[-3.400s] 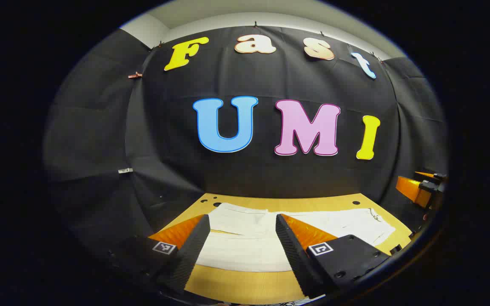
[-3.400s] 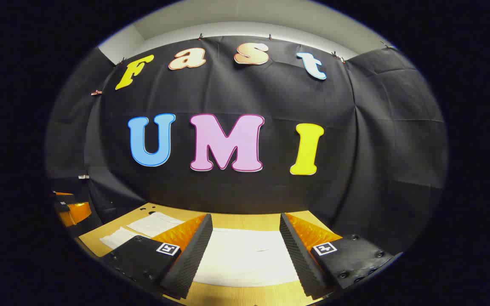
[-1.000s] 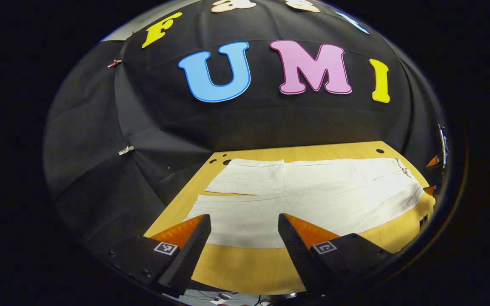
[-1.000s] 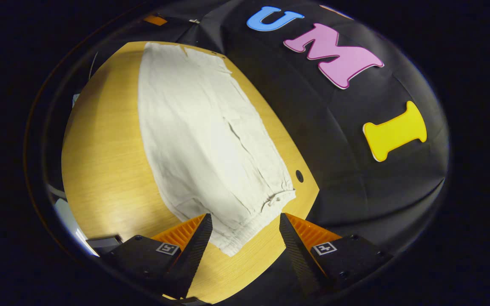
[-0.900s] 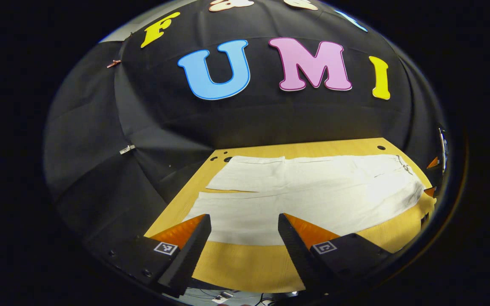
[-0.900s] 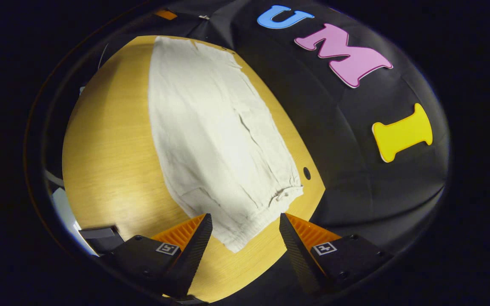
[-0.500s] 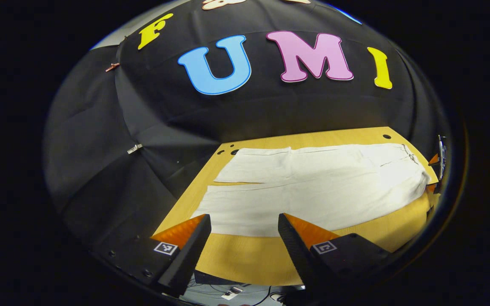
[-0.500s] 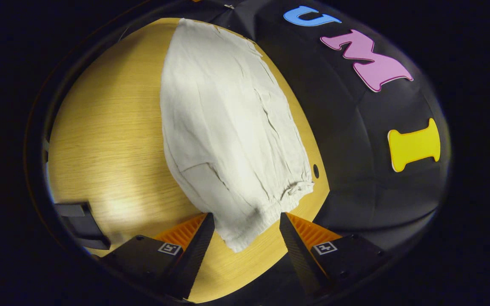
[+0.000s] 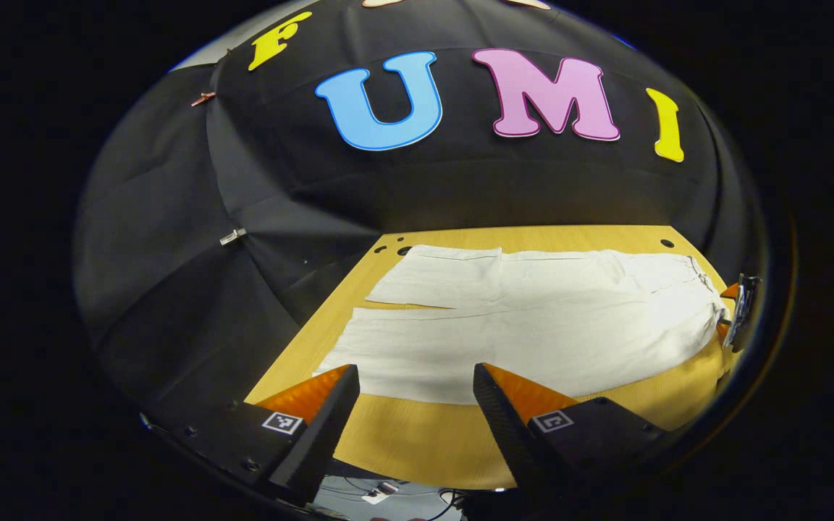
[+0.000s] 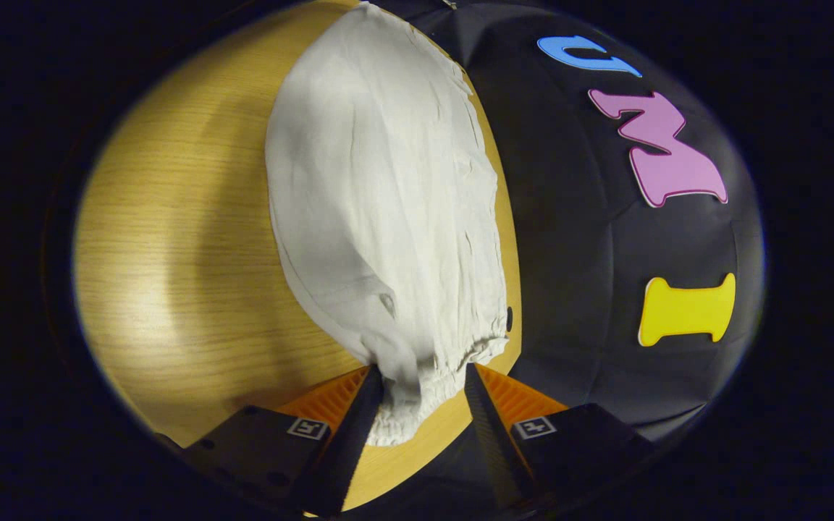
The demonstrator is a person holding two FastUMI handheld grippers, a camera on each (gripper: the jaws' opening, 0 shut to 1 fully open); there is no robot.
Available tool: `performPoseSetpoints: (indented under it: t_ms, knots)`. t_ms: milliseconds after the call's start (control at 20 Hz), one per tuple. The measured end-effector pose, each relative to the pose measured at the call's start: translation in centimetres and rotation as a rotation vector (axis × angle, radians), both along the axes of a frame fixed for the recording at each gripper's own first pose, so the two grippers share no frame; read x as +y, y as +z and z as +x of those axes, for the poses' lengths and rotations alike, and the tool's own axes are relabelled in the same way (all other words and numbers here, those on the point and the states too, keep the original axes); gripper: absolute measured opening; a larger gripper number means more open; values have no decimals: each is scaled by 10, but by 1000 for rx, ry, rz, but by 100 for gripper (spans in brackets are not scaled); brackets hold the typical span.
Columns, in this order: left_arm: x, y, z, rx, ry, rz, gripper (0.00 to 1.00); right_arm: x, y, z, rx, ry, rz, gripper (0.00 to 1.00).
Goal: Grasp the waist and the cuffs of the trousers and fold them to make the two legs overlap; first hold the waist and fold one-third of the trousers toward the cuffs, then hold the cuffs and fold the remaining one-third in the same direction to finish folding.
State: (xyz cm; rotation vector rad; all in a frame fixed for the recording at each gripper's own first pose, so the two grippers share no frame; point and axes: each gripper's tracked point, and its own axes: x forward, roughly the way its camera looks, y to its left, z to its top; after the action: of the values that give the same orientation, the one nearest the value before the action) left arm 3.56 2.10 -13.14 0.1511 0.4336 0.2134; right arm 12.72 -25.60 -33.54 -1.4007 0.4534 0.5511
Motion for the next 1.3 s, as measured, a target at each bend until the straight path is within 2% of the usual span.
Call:
performPoseSetpoints:
  t_ms: [100, 150, 200, 250, 350, 450, 500, 550, 600, 650, 800, 1050, 1200, 1250, 1300]
  knots:
    - [6, -6, 4, 6, -9, 14, 99, 0, -7, -5, 43, -24, 17, 61]
    - [12, -11, 5, 18, -1, 24, 99, 0, -12, -9, 70, -35, 26, 41]
    - [20, -19, 5, 38, 9, 30, 99, 0, -14, -12, 86, -41, 24, 33]
    - [25, -25, 6, 48, 14, 32, 99, 1, -11, -12, 80, -36, 16, 19]
    - [37, -35, 6, 73, 22, 41, 99, 0, -13, -10, 82, -50, 12, 11]
    - [52, -46, 5, 99, 38, 51, 99, 0, -15, -13, 135, -98, 29, 9]
    - [60, -50, 5, 109, 43, 54, 99, 0, -15, -13, 172, -122, 39, 14]
    - [67, -55, 6, 118, 48, 62, 99, -1, -15, -12, 208, -137, 51, 7]
    - [76, -59, 7, 125, 46, 78, 99, 1, -15, -12, 236, -144, 63, 12]
    - [85, -64, 10, 134, 40, 105, 99, 1, -14, -12, 258, -151, 73, 5]
    - [119, -69, 21, 171, -17, 253, 99, 0, -14, -11, 270, -136, 59, 6]
    - [163, -82, 47, 287, -212, 607, 99, 1, -14, -12, 271, -135, 35, 5]
    - [164, -104, 60, 358, -375, 769, 98, 0, -15, -13, 278, -126, 9, 5]
    - [169, -111, 70, 383, -434, 829, 98, 1, -14, -13, 284, -120, -5, 5]
    - [181, -128, 84, 445, -562, 974, 98, 1, -14, -14, 286, -109, -23, 5]
